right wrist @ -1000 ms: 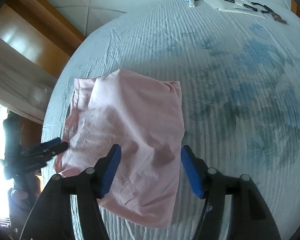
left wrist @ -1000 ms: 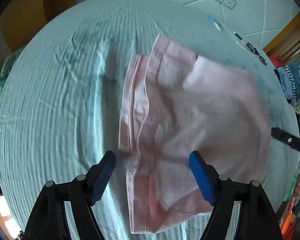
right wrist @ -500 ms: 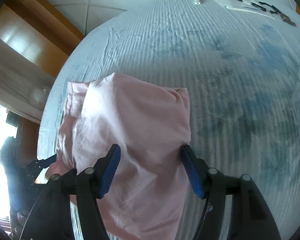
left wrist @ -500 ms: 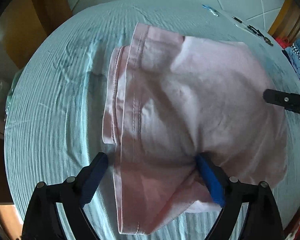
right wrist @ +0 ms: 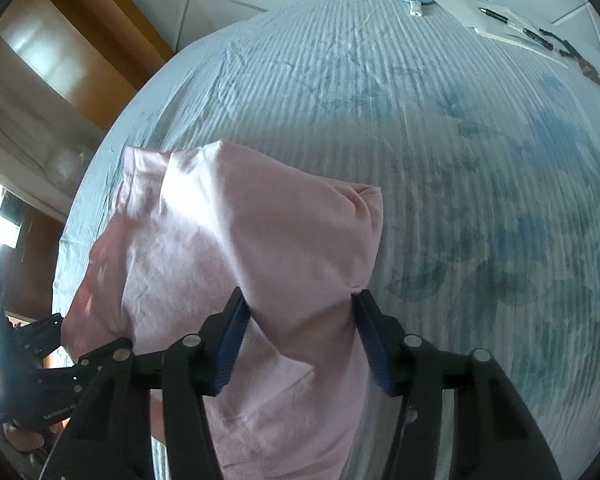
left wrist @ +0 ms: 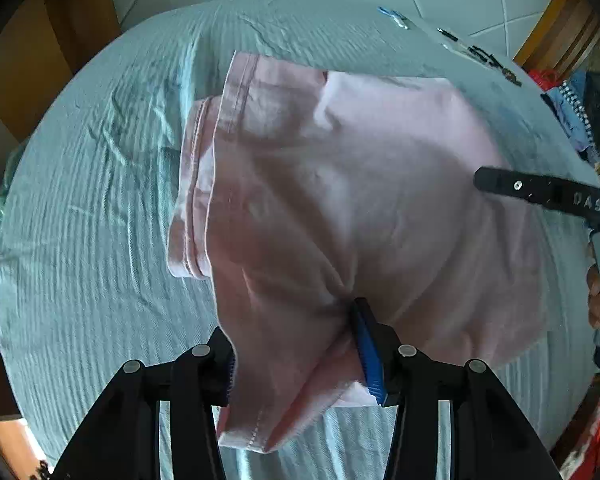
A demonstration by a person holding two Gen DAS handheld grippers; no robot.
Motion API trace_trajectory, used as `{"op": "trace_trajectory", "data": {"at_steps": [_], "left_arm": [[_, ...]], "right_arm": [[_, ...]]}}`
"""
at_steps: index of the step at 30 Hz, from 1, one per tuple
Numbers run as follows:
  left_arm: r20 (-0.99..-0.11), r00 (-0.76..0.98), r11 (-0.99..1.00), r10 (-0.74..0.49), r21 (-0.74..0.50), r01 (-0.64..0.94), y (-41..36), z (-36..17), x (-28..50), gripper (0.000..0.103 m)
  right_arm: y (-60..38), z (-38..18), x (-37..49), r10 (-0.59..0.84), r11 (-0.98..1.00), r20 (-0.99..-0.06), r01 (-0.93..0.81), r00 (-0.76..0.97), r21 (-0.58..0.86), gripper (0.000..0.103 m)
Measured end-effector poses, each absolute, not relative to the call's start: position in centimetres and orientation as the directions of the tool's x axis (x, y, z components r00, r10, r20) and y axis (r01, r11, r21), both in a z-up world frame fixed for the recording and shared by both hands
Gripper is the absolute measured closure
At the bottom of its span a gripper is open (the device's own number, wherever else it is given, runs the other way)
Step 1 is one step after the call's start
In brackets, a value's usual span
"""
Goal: Fold clothes
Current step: 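Grasp the folded shirt with the left tool while the right tool grasps it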
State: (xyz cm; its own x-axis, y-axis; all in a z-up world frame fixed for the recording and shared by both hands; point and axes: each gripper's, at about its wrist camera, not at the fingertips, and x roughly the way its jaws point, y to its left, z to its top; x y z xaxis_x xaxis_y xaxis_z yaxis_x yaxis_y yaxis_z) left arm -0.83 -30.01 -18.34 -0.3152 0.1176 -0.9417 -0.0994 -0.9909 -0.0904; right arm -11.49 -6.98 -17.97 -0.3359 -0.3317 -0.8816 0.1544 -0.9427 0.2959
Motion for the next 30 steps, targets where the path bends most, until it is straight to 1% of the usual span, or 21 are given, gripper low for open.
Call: {"op": "trace_trajectory", "data": {"at_steps": [3,4,5,7,8,9,10,11,13,18,19,20,21,22,23,25,28,30], "left_arm": [[-0.949,-0.299,-0.991,0.098,-0.065,-0.118,-29.3,-18.4,-1.5,0.052],[-0.95,-0.295,-0.99,0.104,-0.072,-0.12,-29.3,-18.5,-1.8,0.048],[-0.948,-0.297,-0.989,0.115,-0.083,-0.119,-29.3,-18.5,-2.1,0.044],[-0.945,-0.299,-0.988,0.131,-0.101,-0.116,-29.2,-18.6,-2.6,0.042],[-0.946,-0.297,-0.989,0.128,-0.098,-0.114,-29.1,-18.6,-2.7,0.044],[-0.947,-0.295,-0.989,0.126,-0.096,-0.113,-29.0,-18.5,-2.5,0.049],[-0.947,-0.294,-0.988,0.129,-0.098,-0.117,-29.1,-18.4,-1.9,0.063],[-0.947,-0.294,-0.988,0.128,-0.095,-0.123,-29.0,-18.2,-1.4,0.065],[-0.946,-0.301,-0.988,0.118,-0.081,-0.134,-28.4,-18.4,-1.3,0.065],[-0.944,-0.297,-0.985,0.144,-0.11,-0.129,-28.7,-18.4,-2.1,0.065],[-0.944,-0.294,-0.985,0.147,-0.114,-0.128,-28.7,-18.4,-2.1,0.067],[-0.945,-0.292,-0.986,0.146,-0.114,-0.124,-28.5,-18.3,-1.9,0.076],[-0.944,-0.294,-0.986,0.148,-0.117,-0.121,-28.2,-18.1,-1.8,0.081],[-0.942,-0.295,-0.984,0.161,-0.129,-0.125,-27.8,-17.9,-1.7,0.091],[-0.939,-0.295,-0.981,0.174,-0.142,-0.129,-27.5,-17.7,-1.5,0.091],[-0.944,-0.277,-0.977,0.178,-0.138,-0.16,-26.5,-18.2,-1.5,0.091],[-0.948,-0.274,-0.98,0.163,-0.124,-0.155,-26.2,-18.4,-1.8,0.087],[-0.95,-0.285,-0.987,0.131,-0.098,-0.127,-26.5,-18.4,-1.8,0.07]], "right_arm": [[-6.8,-17.7,-11.8,-0.325,-0.945,-0.877,0.15,-0.355,0.289,0.042],[-6.8,-17.6,-11.9,-0.319,-0.947,-0.876,0.151,-0.363,0.282,0.04],[-6.8,-17.5,-12.1,-0.316,-0.948,-0.875,0.155,-0.367,0.277,0.04],[-7.1,-17.8,-12.7,-0.316,-0.948,-0.877,0.163,-0.362,0.274,0.04],[-7.3,-18.0,-12.9,-0.316,-0.948,-0.878,0.166,-0.359,0.273,0.04],[-7.6,-18.0,-13.0,-0.309,-0.949,-0.882,0.173,-0.356,0.263,0.04],[-8.0,-17.9,-12.9,-0.296,-0.952,-0.887,0.183,-0.354,0.244,0.05],[-8.4,-17.8,-12.7,-0.288,-0.953,-0.89,0.195,-0.353,0.231,0.062],[-9.0,-17.7,-12.2,-0.282,-0.952,-0.893,0.217,-0.351,0.215,0.07],[-8.5,-18.1,-13.1,-0.303,-0.948,-0.893,0.204,-0.332,0.245,0.071],[-8.6,-18.1,-13.2,-0.3,-0.948,-0.894,0.208,-0.332,0.241,0.071],[-8.6,-18.0,-13.1,-0.297,-0.948,-0.896,0.212,-0.331,0.236,0.073],[-8.7,-17.9,-13.0,-0.293,-0.949,-0.897,0.215,-0.33,0.231,0.075],[-8.8,-17.8,-12.8,-0.29,-0.95,-0.898,0.214,-0.331,0.228,0.079],[-8.8,-17.6,-12.5,-0.288,-0.951,-0.897,0.209,-0.335,0.228,0.081],[-8.4,-17.6,-12.4,-0.291,-0.951,-0.897,0.203,-0.333,0.233,0.081],[-7.7,-17.7,-12.5,-0.298,-0.95,-0.897,0.195,-0.327,0.244,0.081],[-7.3,-17.6,-12.6,-0.292,-0.952,-0.893,0.193,-0.342,0.238,0.076]]}}
